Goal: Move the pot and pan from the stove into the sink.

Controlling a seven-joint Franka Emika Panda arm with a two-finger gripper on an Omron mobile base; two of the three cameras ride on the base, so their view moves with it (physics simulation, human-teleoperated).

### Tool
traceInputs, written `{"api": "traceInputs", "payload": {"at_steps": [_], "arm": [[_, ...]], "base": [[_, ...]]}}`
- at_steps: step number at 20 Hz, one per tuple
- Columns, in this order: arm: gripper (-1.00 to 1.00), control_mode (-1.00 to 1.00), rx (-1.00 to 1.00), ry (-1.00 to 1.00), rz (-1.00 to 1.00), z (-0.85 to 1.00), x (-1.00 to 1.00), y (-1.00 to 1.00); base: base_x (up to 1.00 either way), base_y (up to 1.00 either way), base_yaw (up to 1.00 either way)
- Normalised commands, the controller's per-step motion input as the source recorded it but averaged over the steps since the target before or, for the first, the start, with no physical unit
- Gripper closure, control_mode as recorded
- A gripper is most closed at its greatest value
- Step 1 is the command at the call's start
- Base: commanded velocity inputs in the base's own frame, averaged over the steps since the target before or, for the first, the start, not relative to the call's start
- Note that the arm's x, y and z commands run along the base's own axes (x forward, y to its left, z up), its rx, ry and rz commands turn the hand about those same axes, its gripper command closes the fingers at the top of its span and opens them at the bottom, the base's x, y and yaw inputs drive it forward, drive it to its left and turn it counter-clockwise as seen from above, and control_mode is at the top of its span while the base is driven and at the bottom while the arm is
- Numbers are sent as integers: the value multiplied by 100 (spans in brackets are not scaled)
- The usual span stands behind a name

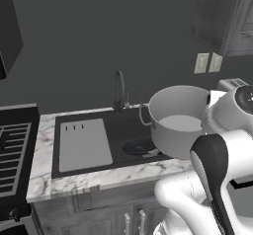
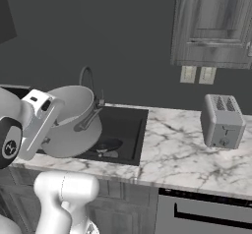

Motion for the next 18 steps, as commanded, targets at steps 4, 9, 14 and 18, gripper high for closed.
{"api": "traceInputs", "payload": {"at_steps": [4,9,14,18], "arm": [[100,100,0,0,0,0,0,0],[100,100,0,0,0,0,0,0],[100,-100,0,0,0,0,3,0],[100,-100,0,0,0,-8,48,0]], "base": [[19,0,0],[21,0,0],[0,0,0],[0,0,0]]}}
